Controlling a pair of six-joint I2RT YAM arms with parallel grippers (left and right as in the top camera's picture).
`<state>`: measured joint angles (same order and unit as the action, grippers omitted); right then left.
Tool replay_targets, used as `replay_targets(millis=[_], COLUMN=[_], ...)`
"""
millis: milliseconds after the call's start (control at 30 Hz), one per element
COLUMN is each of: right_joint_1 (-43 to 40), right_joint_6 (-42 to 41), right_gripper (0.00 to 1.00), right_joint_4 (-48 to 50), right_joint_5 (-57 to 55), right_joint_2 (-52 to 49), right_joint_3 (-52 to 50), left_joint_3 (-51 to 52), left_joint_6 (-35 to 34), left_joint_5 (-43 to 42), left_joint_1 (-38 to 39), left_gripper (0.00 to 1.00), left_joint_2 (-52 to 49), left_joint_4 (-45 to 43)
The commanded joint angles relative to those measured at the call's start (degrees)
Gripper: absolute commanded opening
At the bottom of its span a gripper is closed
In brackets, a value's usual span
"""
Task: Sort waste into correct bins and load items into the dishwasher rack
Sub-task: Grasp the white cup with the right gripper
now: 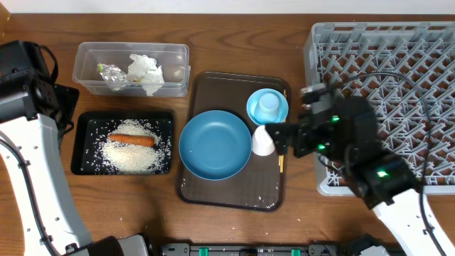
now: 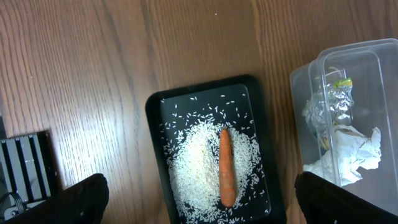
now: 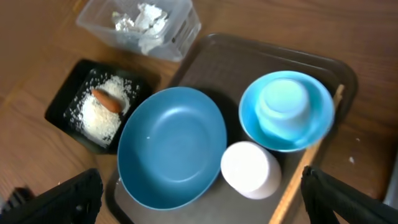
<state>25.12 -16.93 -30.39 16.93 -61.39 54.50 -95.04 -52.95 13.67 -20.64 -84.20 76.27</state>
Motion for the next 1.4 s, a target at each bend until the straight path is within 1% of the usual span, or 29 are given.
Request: replay_targets(millis=[0,200,533,800,933,1000,1100,1267,1367], right_joint_1=[3.8,6.9,7.0,9.8,12.2,13.0,13.7,13.7,13.7], right_joint_6=[0.2,0.2,0.2,-0.9,-0.8,-0.8,-0.8,-0.2,0.3], right_gripper=[0.99,0.99,0.99,0.99,0.99,0.99,0.98,0.99,0.99], right_joint_4=[1.4,1.7,1.9,7.5,7.1,6.2,2.0,-9.4,-14.5], right_joint_5=[-5.2,-5.2,-6.0,-6.0,-6.0,-6.0,-6.4,-11.8,-12.1], right_joint_2=[-1.2,-1.5,-1.5,-1.5,-2.2,-3.0,-4.7,-10.2,-14.8], right_joint_3=[1.3,1.3,1.3,1.4,3.9,5.8,10.0,17.7,21.0], left_joint_3=[0.5,0.4,0.4,0.5,0.5,0.4,0.5,0.4,0.4], left_joint_6=[-0.7,-0.7,-0.7,-0.7,-0.7,-0.7,-0.7,-0.7,-0.7], left_joint_5=[0.3,0.3,0.3,0.3,0.3,0.3,0.3,0.3,0.3], left_joint_1=[-0.3,-0.3,-0.3,-0.3,-0.3,-0.3,-0.3,-0.3,-0.3], left_gripper=[0.98,0.98,0.98,0.98,0.98,0.98,0.98,0.98,0.98], left_joint_2=[0.0,0.0,0.0,0.0,0.0,0.0,0.0,0.0,0.0], left_joint_4=[0.2,0.2,0.2,0.2,0.2,0.2,0.2,0.2,0.2])
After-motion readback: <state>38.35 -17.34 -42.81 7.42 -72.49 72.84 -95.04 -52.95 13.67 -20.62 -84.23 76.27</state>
